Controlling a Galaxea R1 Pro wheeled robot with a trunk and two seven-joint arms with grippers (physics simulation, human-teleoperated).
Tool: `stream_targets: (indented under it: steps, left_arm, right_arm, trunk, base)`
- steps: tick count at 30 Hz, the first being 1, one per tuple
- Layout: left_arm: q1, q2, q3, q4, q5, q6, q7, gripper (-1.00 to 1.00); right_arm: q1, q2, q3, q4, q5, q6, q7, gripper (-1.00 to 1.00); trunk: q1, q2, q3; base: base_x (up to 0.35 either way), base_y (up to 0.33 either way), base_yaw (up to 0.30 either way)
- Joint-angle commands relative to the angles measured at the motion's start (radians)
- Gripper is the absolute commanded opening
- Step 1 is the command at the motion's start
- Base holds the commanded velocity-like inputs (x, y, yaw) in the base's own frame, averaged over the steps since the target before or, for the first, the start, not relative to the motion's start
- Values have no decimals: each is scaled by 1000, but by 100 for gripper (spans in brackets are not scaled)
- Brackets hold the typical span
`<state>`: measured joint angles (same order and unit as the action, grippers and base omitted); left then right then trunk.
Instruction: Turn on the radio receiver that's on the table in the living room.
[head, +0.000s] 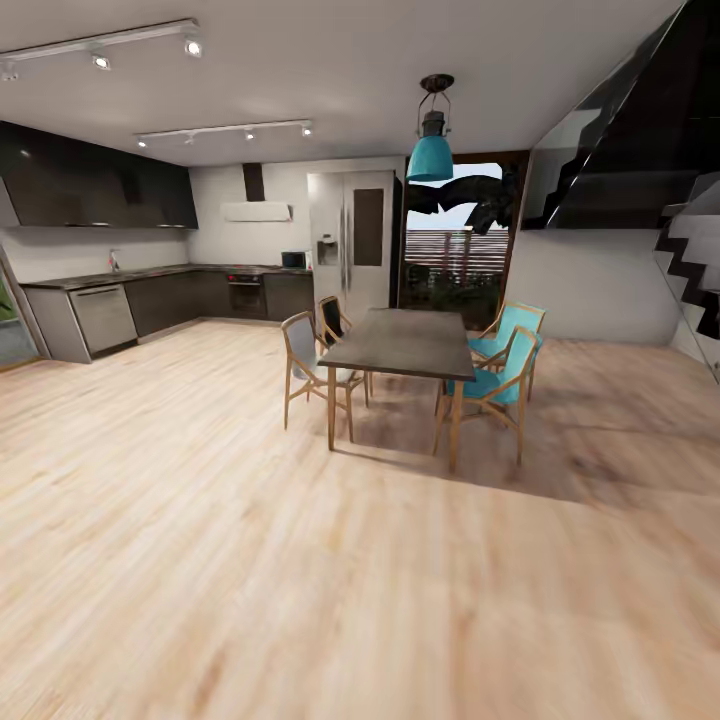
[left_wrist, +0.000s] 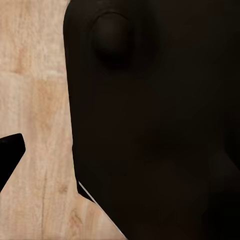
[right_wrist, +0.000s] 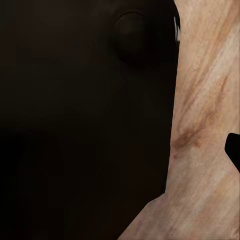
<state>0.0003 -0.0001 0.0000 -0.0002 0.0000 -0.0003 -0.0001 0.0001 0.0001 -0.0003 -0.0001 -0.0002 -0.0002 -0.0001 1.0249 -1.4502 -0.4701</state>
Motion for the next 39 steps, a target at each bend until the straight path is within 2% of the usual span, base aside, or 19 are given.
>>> stream_targets:
  steps: [1, 10, 13, 24, 27, 28, 29, 30, 32, 33, 34, 36, 37, 38, 39]
  left_arm:
    - [6, -6, -1, -2, 0, -3, -1, 100]
    - [23, -56, -2, -2, 2, -4, -1, 100]
    - [23, -72, -2, -1, 2, -4, -1, 100]
    - [23, -74, 0, -1, 2, -3, -2, 100]
    - [23, -88, -1, -1, 2, -4, -2, 100]
    - [23, -102, -2, -2, 2, -5, -2, 100]
    - [23, -108, -6, -6, 2, -15, -2, 100]
    - [23, -108, -6, -10, 2, -21, -2, 100]
    - [23, -98, -5, -132, 2, -43, 6, 100]
    - [23, -91, -5, -179, 2, -44, 7, 100]
    - [23, -79, -3, -262, 2, -32, 14, 100]
    - [21, -72, -2, -355, 2, 2, 34, 100]
    - [20, -68, -2, -460, 2, 65, 67, 100]
    - [19, -68, -2, -496, 2, 91, 79, 100]
    - [17, -67, -2, -569, 2, 145, 101, 100]
  right_arm:
    - [-6, 6, -3, -6, -1, -2, -1, 100]
    - [-50, 55, -1, -14, 0, -3, -1, 100]
    - [-51, 55, -1, -14, 0, -3, -1, 100]
    - [-52, 55, -4, -14, -1, -4, -1, 100]
    - [-52, 51, -1, -25, 1, -5, -1, 100]
    - [-52, 47, 0, -59, 1, -5, -1, 100]
    - [-52, 38, 0, -110, 2, -5, -1, 100]
    - [-52, 33, 0, -120, 2, -5, -1, 100]
    - [-57, -16, -2, -204, 2, -5, -1, 100]
    - [-59, -29, -3, -242, 2, -4, -1, 100]
    - [-61, -54, -4, -319, 2, 1, -1, 100]
    - [-62, -83, -5, -391, 0, 5, -1, 100]
    - [-64, -115, -7, -453, -2, 7, -1, 100]
    - [-65, -126, -8, -471, -3, 7, -1, 100]
    - [-66, -145, -10, -501, -5, 6, -1, 100]
  trunk:
    - [0, 0, 0]
    - [0, 0, 0]
    - [0, 0, 0]
    - [0, 0, 0]
    - [0, 0, 0]
    - [0, 0, 0]
    - [0, 0, 0]
    - [0, 0, 0]
    - [0, 0, 0]
    - [0, 0, 0]
    - [0, 0, 0]
    - [0, 0, 0]
    - [0, 0, 0]
    - [0, 0, 0]
    - [0, 0, 0]
  base:
    - [0, 0, 0]
    - [0, 0, 0]
    - [0, 0, 0]
    - [0, 0, 0]
    - [0, 0, 0]
    - [0, 0, 0]
    - [0, 0, 0]
    - [0, 0, 0]
    - [0, 0, 0]
    - [0, 0, 0]
    - [0, 0, 0]
    - [0, 0, 0]
    - [0, 0, 0]
    - [0, 0, 0]
    - [0, 0, 0]
